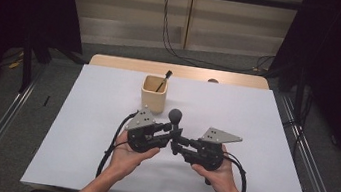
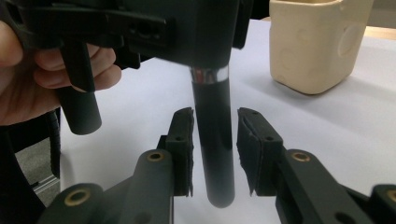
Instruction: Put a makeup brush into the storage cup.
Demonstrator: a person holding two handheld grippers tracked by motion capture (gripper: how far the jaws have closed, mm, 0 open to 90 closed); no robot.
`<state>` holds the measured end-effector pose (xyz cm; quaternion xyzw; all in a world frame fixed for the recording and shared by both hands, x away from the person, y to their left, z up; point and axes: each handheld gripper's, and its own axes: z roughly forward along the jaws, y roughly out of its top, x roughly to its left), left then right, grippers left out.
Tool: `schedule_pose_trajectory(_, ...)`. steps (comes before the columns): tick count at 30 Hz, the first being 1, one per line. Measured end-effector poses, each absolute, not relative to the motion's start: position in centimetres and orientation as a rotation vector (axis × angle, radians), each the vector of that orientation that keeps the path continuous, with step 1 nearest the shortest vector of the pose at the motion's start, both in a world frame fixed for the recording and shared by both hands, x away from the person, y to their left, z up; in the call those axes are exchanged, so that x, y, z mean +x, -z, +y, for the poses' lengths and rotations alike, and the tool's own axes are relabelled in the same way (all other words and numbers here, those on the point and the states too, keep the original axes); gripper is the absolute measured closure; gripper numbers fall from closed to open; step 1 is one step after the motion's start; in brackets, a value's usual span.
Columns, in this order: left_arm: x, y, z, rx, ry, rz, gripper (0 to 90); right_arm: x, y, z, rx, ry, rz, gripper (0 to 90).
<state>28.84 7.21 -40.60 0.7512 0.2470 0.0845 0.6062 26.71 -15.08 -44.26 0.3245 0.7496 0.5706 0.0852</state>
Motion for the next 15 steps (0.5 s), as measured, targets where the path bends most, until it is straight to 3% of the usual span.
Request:
schedule_pose_trajectory(8, 28.94, 40.58, 7.25, 1.739, -0.189, 0.575, 70.5, 26.76, 44.11, -15.36, 0.967, -1.717, 2.215, 48.6)
schedule_pose_trajectory(15, 29.01, 40.44, 7.54, 1.737, -0.204, 0.583, 70.6, 26.61, 44.07, -15.25, 0.952, -1.695, 2.222, 26.1)
